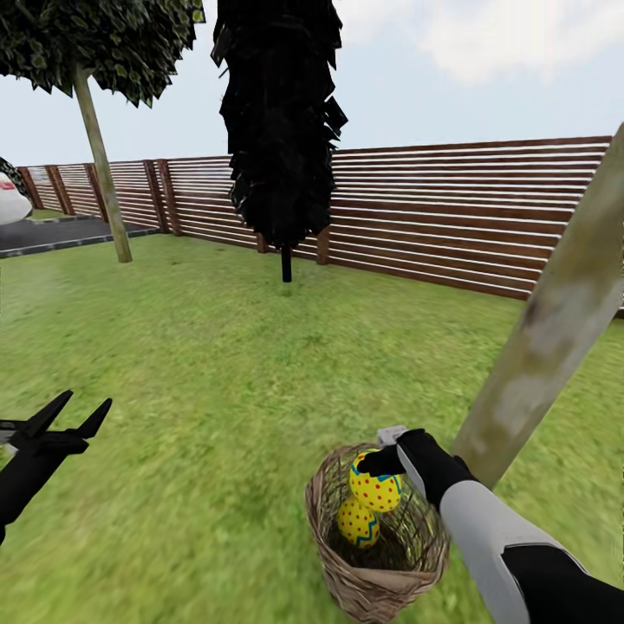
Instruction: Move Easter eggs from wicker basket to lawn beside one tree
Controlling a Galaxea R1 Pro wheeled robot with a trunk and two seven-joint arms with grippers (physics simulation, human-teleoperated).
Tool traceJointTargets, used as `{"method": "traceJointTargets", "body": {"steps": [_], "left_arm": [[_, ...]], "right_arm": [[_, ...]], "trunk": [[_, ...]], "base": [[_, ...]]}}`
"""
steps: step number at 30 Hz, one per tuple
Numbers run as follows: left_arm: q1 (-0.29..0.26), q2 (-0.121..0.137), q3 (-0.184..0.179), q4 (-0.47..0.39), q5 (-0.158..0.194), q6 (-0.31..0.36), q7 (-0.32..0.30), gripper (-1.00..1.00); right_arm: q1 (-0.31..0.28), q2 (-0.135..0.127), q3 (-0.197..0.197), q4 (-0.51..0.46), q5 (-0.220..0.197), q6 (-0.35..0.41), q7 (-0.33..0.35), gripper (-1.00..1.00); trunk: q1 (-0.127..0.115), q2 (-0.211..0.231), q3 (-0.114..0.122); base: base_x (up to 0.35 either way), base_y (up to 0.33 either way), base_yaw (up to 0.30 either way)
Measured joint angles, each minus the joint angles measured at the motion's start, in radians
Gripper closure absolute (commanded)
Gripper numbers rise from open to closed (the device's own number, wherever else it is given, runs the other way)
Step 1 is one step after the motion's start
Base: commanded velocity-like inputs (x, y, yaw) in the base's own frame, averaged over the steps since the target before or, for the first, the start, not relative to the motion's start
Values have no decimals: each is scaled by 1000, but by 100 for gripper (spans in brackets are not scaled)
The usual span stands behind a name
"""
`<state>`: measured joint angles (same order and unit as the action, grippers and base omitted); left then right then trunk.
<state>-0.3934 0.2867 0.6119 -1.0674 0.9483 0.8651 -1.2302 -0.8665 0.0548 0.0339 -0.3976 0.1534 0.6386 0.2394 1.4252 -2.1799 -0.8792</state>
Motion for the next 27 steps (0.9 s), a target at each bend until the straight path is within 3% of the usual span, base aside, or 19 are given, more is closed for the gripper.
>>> {"method": "traceJointTargets", "body": {"steps": [5,11,14,17,22,26,27], "left_arm": [[0,0,0,-16,0,0,1,-100],[0,-1,-1,-16,-1,0,1,-100],[0,-1,-2,-16,0,0,1,-100],[0,-1,-2,-16,-1,-1,1,-100],[0,-1,-14,-43,-1,1,54,-100],[0,-2,-45,-45,0,-1,61,-100],[0,-2,-46,-47,0,-1,62,-100]], "right_arm": [[0,-12,0,-6,-1,1,18,100],[0,-69,-4,-73,-1,3,194,100],[0,-102,-5,-84,1,5,337,100],[0,-127,-8,-86,-6,4,422,100],[0,-187,-11,-87,-2,-2,754,100],[0,-213,-20,-91,-4,-10,812,100],[0,-215,-44,-93,-7,-9,812,100]], "trunk": [[-19,35,16],[-42,77,34],[-54,98,44],[-65,119,53],[-84,154,69],[-99,182,81],[-103,189,85]], "base": [[-274,0,0],[-14,0,0],[0,0,0],[-168,0,0],[-323,0,0],[-332,0,0],[-332,0,0]]}}
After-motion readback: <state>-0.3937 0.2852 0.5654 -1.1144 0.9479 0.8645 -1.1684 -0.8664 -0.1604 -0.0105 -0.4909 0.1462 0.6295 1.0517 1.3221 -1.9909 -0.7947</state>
